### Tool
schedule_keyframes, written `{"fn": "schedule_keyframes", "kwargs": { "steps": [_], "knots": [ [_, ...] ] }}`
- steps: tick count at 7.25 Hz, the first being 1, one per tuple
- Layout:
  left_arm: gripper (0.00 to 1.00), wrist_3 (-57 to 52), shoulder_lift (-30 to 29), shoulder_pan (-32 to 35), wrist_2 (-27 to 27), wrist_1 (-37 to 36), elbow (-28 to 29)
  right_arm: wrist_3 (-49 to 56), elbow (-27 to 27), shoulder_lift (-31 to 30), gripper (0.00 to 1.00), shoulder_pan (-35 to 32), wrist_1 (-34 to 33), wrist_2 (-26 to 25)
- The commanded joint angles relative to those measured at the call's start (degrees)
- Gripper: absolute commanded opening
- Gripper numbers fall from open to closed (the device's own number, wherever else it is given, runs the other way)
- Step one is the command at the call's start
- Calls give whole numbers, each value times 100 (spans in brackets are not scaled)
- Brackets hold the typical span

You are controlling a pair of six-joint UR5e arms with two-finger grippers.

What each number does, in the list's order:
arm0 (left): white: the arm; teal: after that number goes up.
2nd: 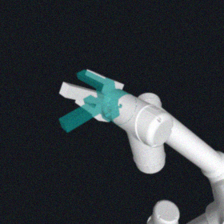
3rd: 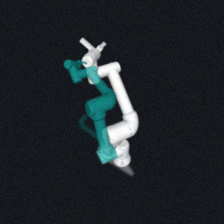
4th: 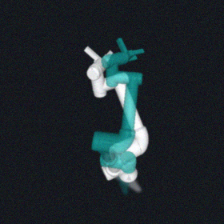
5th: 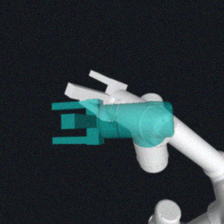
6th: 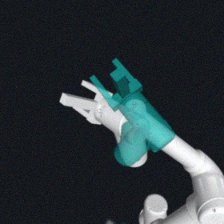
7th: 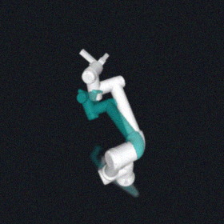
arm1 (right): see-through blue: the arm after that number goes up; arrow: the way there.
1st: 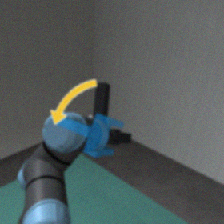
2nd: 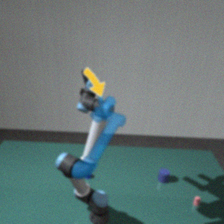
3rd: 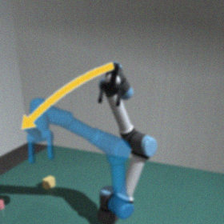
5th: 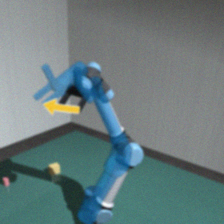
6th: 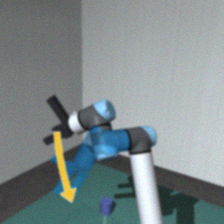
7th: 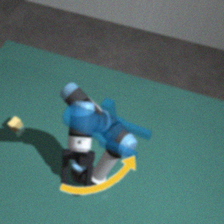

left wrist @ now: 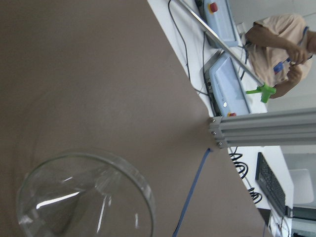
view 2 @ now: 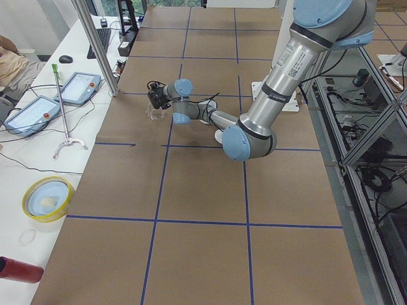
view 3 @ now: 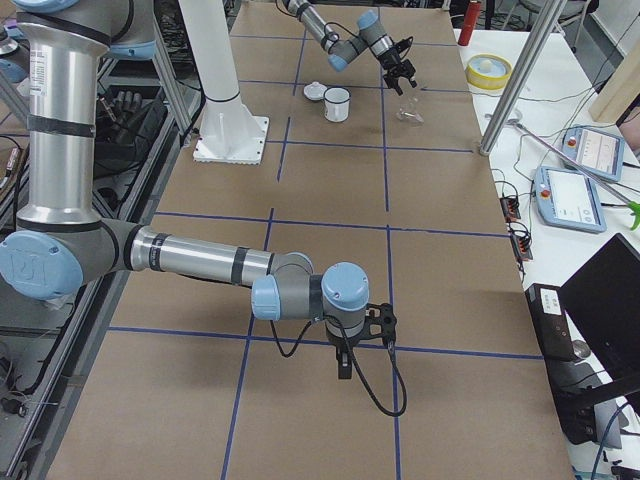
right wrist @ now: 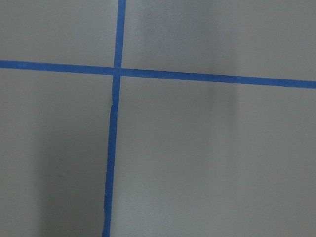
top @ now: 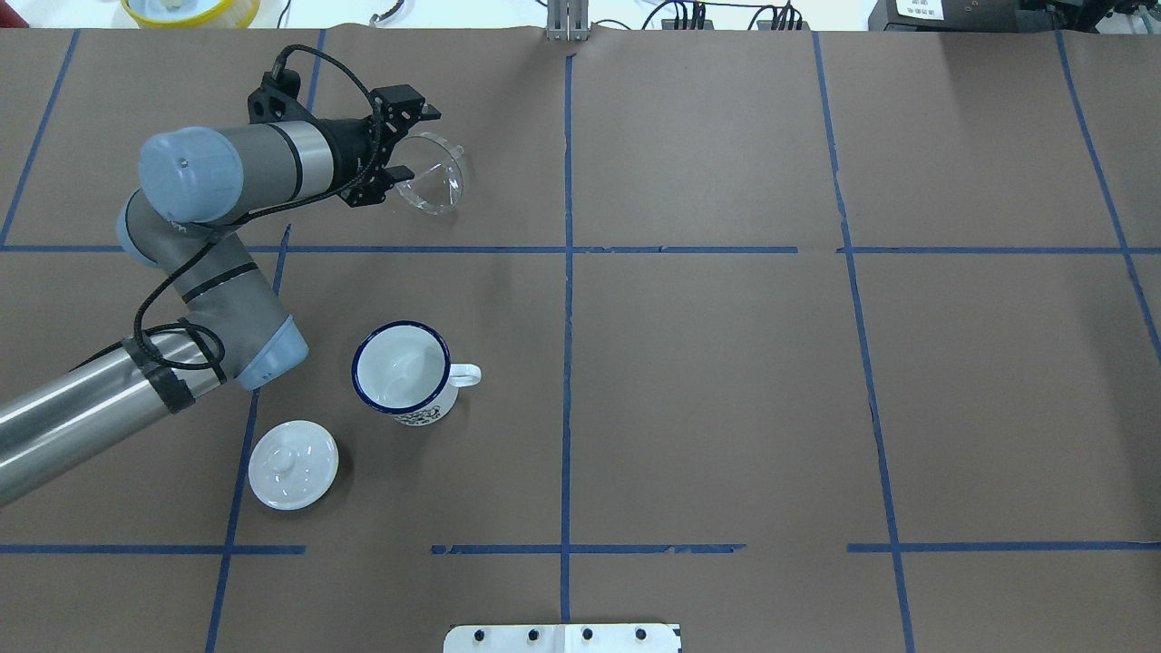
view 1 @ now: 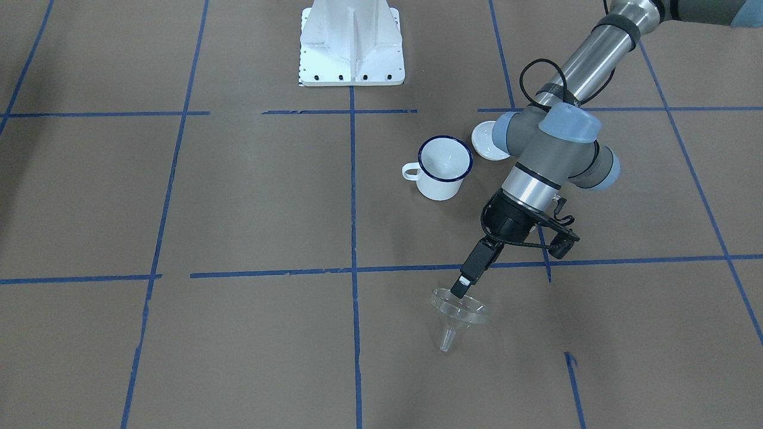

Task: Remove funnel from cup
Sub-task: 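Set the glass funnel down farther from the robot and release it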

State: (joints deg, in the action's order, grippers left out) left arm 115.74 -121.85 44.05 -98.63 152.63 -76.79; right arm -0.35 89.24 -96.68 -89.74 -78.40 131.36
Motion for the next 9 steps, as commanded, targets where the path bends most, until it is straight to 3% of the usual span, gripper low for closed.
{"fn": "schedule_keyframes", "kwargs": {
  "steps": [1, 3, 6, 7, 9],
  "knots": [
    [100, -575, 345, 104, -848, -1492, -1071, 0, -3, 0, 100, 0, 0, 4],
    [100, -1567, 1054, 122, -1281, -3276, -2465, 0, 5, 0, 100, 0, 0, 4],
    [99, -1782, 2502, -18, -1273, -3696, -3663, 0, 5, 0, 100, 0, 0, 4],
    [99, -1809, 2778, -350, -1256, -4070, -3885, 0, -3, 0, 100, 0, 0, 4],
    [99, -1766, 2597, -966, -1221, -5265, -3983, 0, -3, 0, 100, 0, 0, 4]
  ]
}}
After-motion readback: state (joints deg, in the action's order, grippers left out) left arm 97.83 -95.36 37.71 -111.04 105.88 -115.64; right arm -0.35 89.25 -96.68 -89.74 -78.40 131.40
